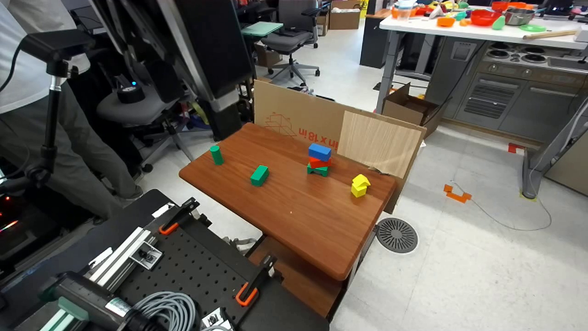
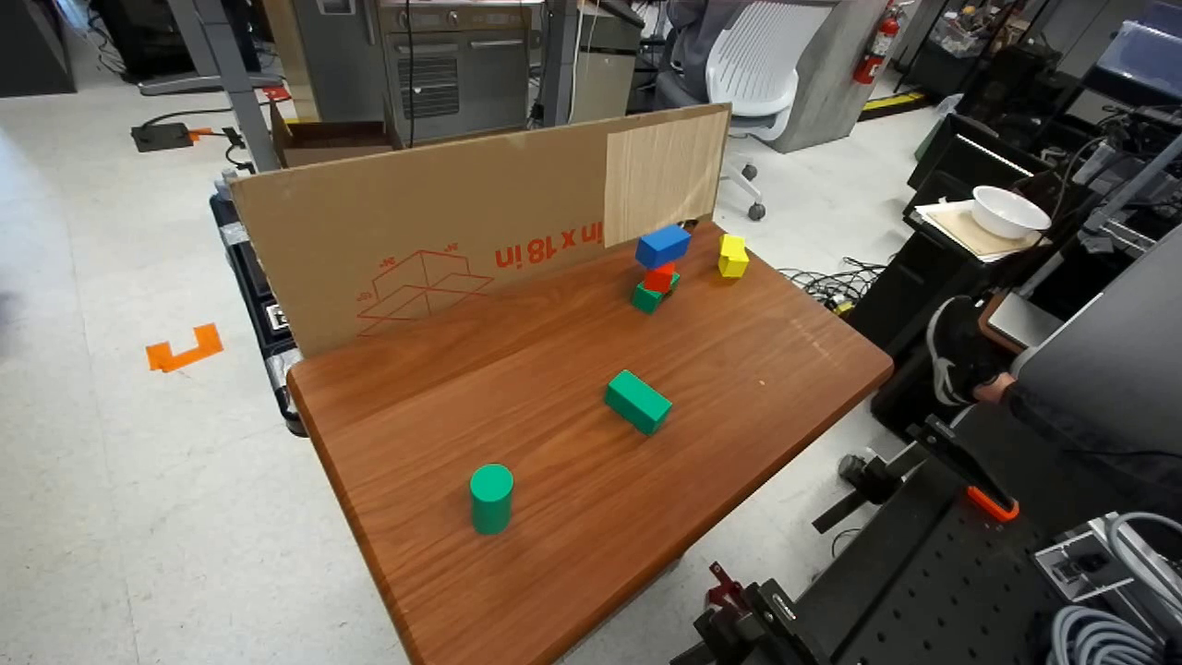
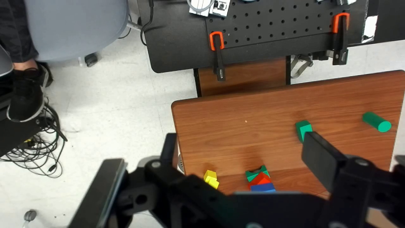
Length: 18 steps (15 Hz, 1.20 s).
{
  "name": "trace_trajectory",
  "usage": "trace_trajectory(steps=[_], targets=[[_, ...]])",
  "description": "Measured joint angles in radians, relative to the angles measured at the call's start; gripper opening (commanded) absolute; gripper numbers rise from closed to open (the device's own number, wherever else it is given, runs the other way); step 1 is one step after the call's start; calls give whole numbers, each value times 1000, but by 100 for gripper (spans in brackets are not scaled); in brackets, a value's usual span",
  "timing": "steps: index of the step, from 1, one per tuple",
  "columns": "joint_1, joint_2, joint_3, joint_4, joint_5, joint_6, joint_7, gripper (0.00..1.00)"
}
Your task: Stack up the two green blocks
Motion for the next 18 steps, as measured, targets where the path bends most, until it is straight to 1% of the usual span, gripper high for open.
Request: trace_trajectory(steps=[12, 15, 18], targets=[[8, 4, 2, 0, 3, -13, -2, 100], [57, 41, 13, 0, 48, -16, -12, 100], [119, 117, 49, 0, 121, 2, 5, 100]])
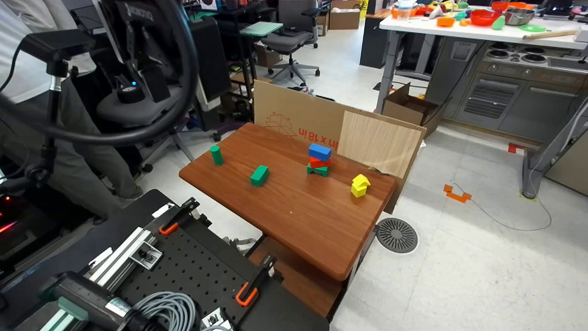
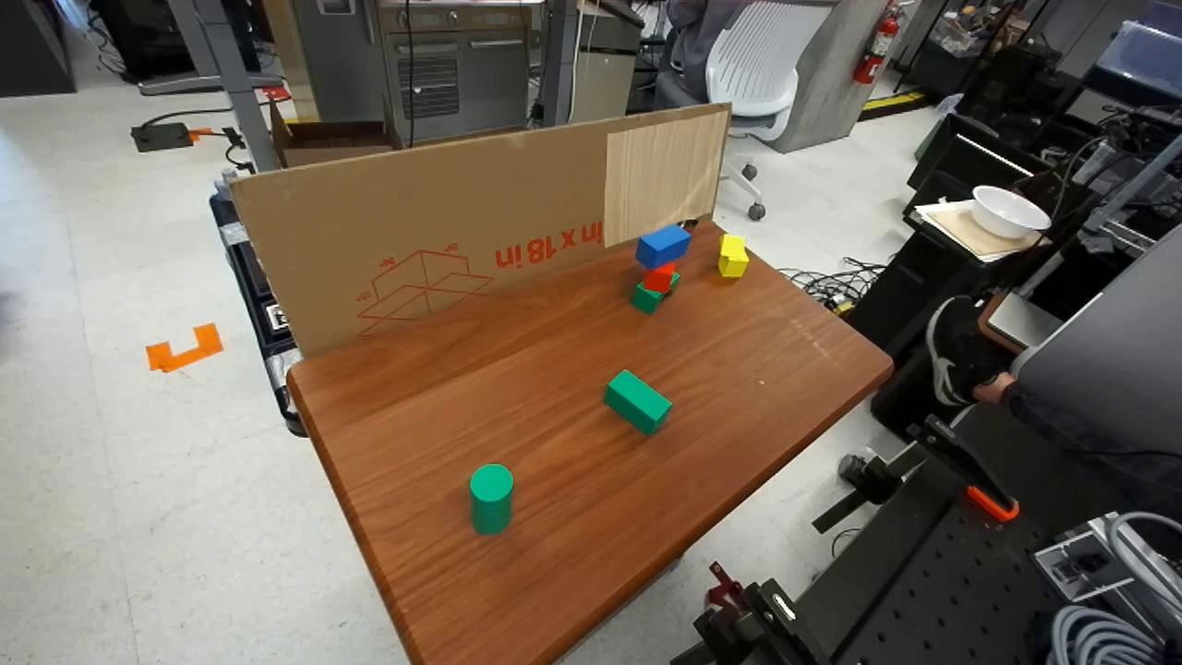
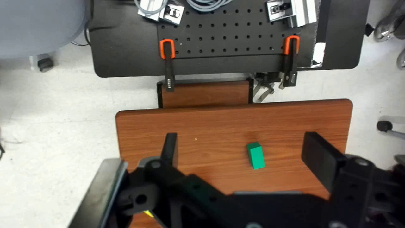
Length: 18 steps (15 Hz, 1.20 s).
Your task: Stack up the two green blocks
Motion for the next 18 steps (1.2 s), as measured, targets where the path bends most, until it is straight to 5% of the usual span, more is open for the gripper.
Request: trace_trajectory(steps=[9, 18], targets=[[55, 139, 123, -5, 114, 129, 87, 100], [150, 422, 294, -44, 113, 470, 218, 100]])
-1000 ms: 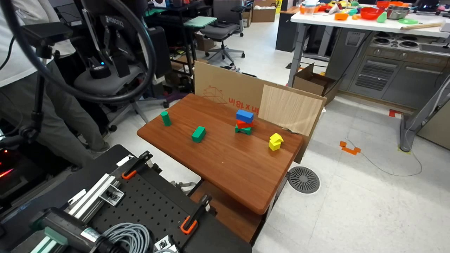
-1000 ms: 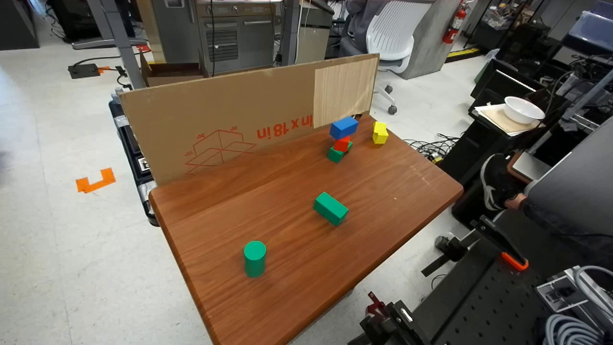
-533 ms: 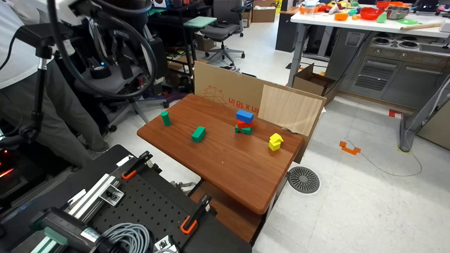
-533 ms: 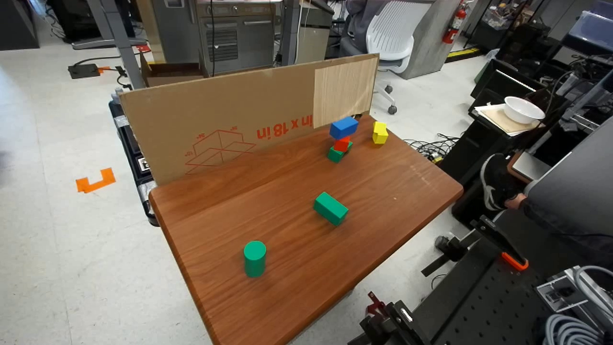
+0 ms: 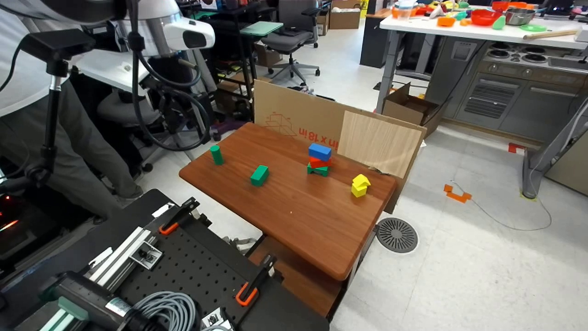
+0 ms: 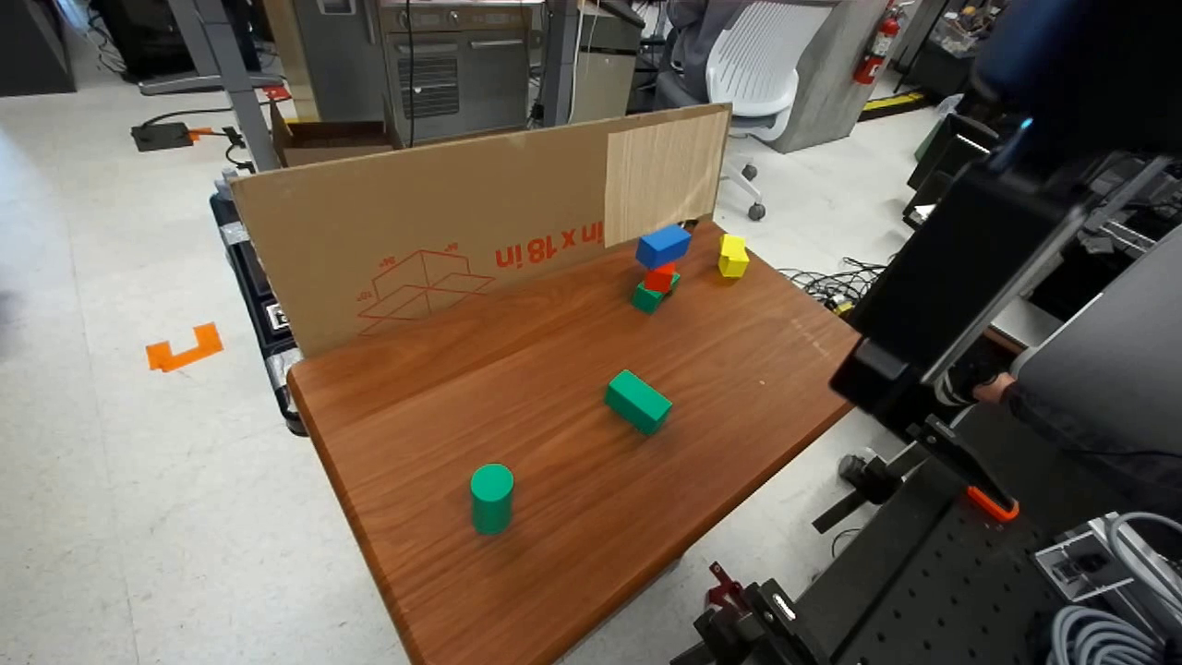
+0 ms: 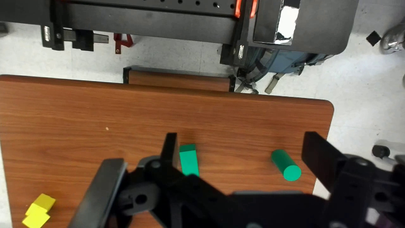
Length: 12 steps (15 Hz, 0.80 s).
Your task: Stack up the two green blocks
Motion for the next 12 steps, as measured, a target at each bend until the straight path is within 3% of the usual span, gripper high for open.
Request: trace_trajectory(steps=[6, 12], targets=[[27, 222, 29, 68, -2, 118, 12, 100], [53, 362, 42, 127, -10, 170, 12, 100]])
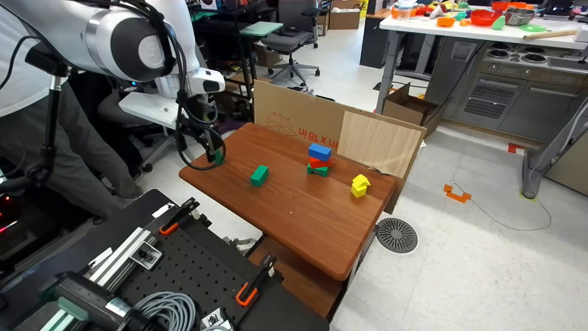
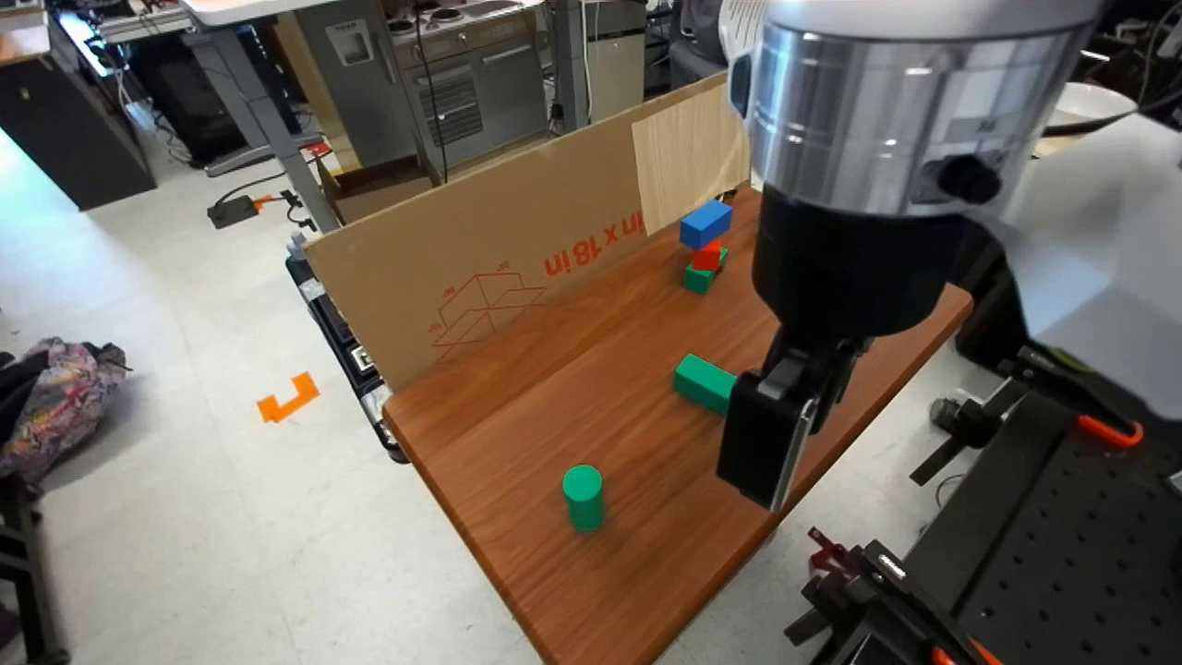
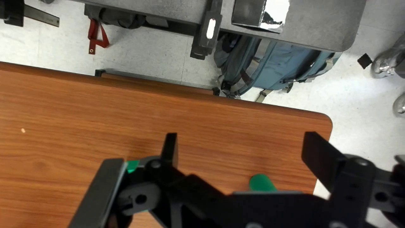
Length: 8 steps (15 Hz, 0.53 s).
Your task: Stack up the two green blocks
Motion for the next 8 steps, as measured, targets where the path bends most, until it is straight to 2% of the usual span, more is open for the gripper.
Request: trace_trajectory(steps=[5, 8], targets=[[26, 106, 1, 62, -96, 3, 59, 100], [38, 177, 0, 116, -107, -5, 99, 100]])
